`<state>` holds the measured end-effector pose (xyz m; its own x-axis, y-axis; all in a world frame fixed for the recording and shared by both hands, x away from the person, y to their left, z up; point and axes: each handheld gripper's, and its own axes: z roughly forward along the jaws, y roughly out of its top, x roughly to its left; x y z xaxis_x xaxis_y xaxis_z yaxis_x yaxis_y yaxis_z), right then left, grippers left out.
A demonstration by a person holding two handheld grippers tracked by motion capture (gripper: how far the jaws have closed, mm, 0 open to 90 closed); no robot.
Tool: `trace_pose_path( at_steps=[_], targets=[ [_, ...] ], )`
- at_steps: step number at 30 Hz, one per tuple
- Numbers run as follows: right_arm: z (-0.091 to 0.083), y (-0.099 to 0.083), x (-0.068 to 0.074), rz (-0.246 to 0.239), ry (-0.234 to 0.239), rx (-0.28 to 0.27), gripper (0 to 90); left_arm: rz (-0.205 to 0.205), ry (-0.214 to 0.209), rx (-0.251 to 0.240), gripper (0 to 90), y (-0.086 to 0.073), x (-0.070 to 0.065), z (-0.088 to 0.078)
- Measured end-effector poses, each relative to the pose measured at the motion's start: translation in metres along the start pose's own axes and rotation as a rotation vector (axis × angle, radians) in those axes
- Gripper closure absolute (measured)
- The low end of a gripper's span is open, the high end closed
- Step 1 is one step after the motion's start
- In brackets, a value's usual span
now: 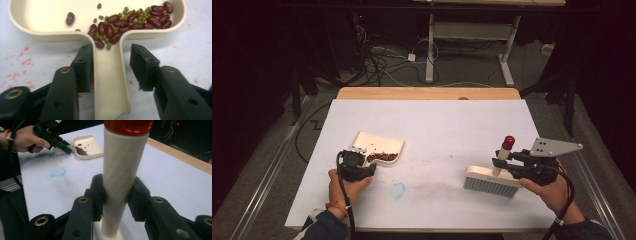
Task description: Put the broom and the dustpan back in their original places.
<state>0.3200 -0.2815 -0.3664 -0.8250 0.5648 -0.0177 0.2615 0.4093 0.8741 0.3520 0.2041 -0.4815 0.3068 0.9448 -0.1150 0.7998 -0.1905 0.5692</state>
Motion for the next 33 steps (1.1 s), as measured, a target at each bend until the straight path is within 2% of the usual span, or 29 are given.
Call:
trace_pose_path(
  at_steps=[1, 5, 6, 9, 11, 13, 14, 16, 18, 19, 20, 22, 23, 24, 25, 26, 29, 30, 31, 32, 33],
  targets=[
    [0.002, 0.001, -0.002, 0.003, -0.008, -0.003, 67.9, 0.000, -0.019, -0.001, 50.0, -0.001, -0.001, -0.001],
    [0.007, 0.002, -0.010, 0.028, -0.036, 0.000, 66.9, 0.029, -0.024, -0.012, 44.5, -0.005, -0.004, -0.005],
    [0.011, 0.004, -0.015, 0.039, -0.063, 0.008, 65.7, 0.042, -0.032, -0.021, 44.3, -0.006, -0.005, -0.007],
    [0.016, 0.006, -0.022, 0.056, -0.077, 0.013, 65.1, 0.033, -0.078, -0.025, 44.3, -0.012, -0.007, -0.011],
    [0.023, 0.007, -0.027, 0.064, -0.101, 0.024, 64.1, 0.034, -0.076, -0.023, 44.3, -0.014, -0.009, -0.013],
    [0.030, 0.008, -0.034, 0.085, -0.108, 0.030, 62.9, 0.054, -0.067, -0.027, 42.7, -0.015, -0.012, -0.015],
    [0.037, 0.010, -0.041, 0.095, -0.125, 0.045, 62.0, 0.071, -0.091, -0.046, 42.6, -0.016, -0.012, -0.018],
    [0.041, 0.010, -0.044, 0.104, -0.127, 0.046, 62.0, 0.081, -0.097, -0.057, 42.6, -0.017, -0.012, -0.021],
    [0.049, 0.011, -0.051, 0.119, -0.131, 0.059, 61.4, 0.107, -0.105, -0.096, 40.9, -0.020, -0.012, -0.028],
    [0.056, 0.011, -0.058, 0.140, -0.144, 0.068, 60.8, 0.139, -0.093, -0.137, 36.6, -0.021, -0.013, -0.034],
    [0.056, 0.011, -0.058, 0.140, -0.144, 0.068, 60.8, 0.185, -0.066, -0.179, 36.6, -0.023, -0.013, -0.041],
    [0.067, 0.010, -0.068, 0.171, -0.151, 0.090, 60.3, 0.269, -0.064, -0.272, 33.6, -0.031, -0.011, -0.055],
    [0.067, 0.010, -0.068, 0.171, -0.151, 0.090, 60.3, 0.269, -0.064, -0.272, 32.9, -0.031, -0.011, -0.055],
    [0.074, 0.010, -0.072, 0.185, -0.172, 0.111, 60.0, 0.281, -0.071, -0.283, 32.0, -0.034, -0.009, -0.057],
    [0.077, 0.011, -0.073, 0.183, -0.179, 0.118, 59.6, 0.294, -0.077, -0.283, 28.7, -0.040, -0.006, -0.056],
    [0.081, 0.011, -0.075, 0.180, -0.194, 0.128, 59.3, 0.294, -0.077, -0.283, 27.0, -0.040, -0.006, -0.056],
    [0.087, 0.012, -0.077, 0.189, -0.213, 0.144, 59.3, 0.340, -0.063, -0.266, 25.3, -0.047, -0.003, -0.053],
    [0.093, 0.012, -0.079, 0.195, -0.237, 0.147, 59.3, 0.352, -0.055, -0.261, 23.8, -0.048, -0.004, -0.052],
    [0.093, 0.012, -0.079, 0.195, -0.237, 0.147, 59.3, 0.355, -0.055, -0.257, 23.8, -0.049, -0.004, -0.052],
    [0.098, 0.012, -0.080, 0.198, -0.283, 0.164, 59.1, 0.358, -0.058, -0.258, 23.5, -0.049, -0.005, -0.051],
    [0.098, 0.012, -0.080, 0.198, -0.283, 0.164, 59.1, 0.361, -0.061, -0.259, 23.5, -0.049, -0.006, -0.051]
  ],
)
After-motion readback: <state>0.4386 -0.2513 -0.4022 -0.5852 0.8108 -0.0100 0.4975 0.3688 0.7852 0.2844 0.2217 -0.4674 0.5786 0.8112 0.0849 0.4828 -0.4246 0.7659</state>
